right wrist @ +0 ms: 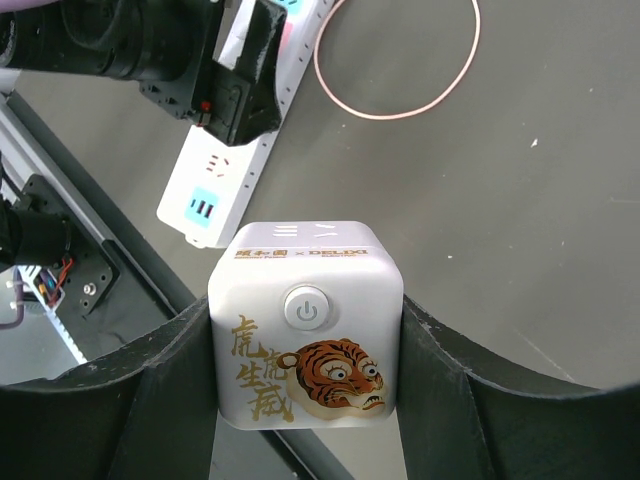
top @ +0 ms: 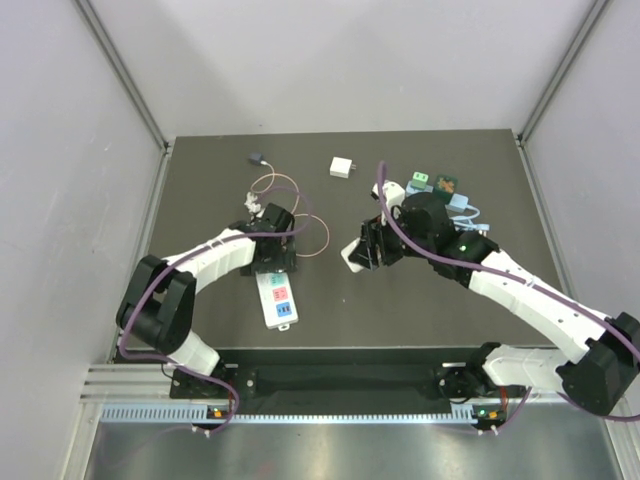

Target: Insert the plug

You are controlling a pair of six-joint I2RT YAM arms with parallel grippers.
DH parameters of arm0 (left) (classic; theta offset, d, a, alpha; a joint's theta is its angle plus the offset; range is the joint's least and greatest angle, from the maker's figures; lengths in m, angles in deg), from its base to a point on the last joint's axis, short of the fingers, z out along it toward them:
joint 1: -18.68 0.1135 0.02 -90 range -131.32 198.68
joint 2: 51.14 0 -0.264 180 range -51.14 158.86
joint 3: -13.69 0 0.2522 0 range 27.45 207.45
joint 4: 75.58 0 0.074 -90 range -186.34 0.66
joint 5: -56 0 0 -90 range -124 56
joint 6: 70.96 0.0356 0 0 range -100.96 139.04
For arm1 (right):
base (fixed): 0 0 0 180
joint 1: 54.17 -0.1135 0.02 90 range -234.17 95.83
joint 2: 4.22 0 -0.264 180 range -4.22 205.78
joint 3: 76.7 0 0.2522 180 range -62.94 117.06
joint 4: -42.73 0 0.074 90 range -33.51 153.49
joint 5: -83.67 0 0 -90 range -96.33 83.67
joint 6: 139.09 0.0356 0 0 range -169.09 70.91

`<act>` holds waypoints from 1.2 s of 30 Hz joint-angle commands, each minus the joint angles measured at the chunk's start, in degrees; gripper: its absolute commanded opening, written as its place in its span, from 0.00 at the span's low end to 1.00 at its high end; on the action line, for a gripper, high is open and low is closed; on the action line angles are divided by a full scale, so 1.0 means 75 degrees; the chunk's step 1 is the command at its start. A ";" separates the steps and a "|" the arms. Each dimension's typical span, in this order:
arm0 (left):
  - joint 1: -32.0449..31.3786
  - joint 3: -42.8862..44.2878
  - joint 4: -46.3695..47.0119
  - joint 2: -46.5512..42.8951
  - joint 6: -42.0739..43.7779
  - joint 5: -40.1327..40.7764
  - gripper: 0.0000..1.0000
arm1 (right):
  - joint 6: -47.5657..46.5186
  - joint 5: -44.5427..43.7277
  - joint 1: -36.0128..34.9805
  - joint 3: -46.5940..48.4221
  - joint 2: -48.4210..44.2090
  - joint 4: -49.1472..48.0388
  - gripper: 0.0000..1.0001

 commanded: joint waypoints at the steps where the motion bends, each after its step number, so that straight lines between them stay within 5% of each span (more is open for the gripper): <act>1: 0.0011 0.0717 -0.0267 -0.0143 0.0237 0.0008 0.97 | -0.0285 -0.0168 -0.0326 0.0753 -0.0139 -0.0360 0.00; 5: 0.0290 0.1689 -0.0853 -0.0179 -0.0183 -0.0037 0.97 | -0.1255 -0.0157 -0.0654 0.1350 0.0316 -0.0325 0.00; 10: 0.1052 0.2910 -0.1370 0.0208 -0.0348 -0.1432 0.98 | -0.2577 0.0263 -0.1146 0.2229 0.0996 -0.0149 0.00; 15: 0.3370 0.2571 -0.0797 0.0044 -0.1062 -0.2673 0.98 | -0.4466 0.0581 -0.2013 0.2265 0.1466 -0.0782 0.00; 19: 0.5479 0.2033 -0.0199 0.0278 -0.1240 -0.4990 0.98 | -0.5753 0.1049 -0.2190 0.2977 0.2377 -0.0526 0.00; 29: 0.6175 -0.0017 0.1359 -0.0306 -0.0853 -0.6036 0.98 | -0.8897 0.2584 -0.2283 0.4363 0.4442 0.1209 0.00; 36: 0.6327 -0.0593 0.1665 -0.1068 -0.0853 -0.6026 0.98 | -0.9462 0.3020 -0.2295 0.5321 0.5426 0.2193 0.00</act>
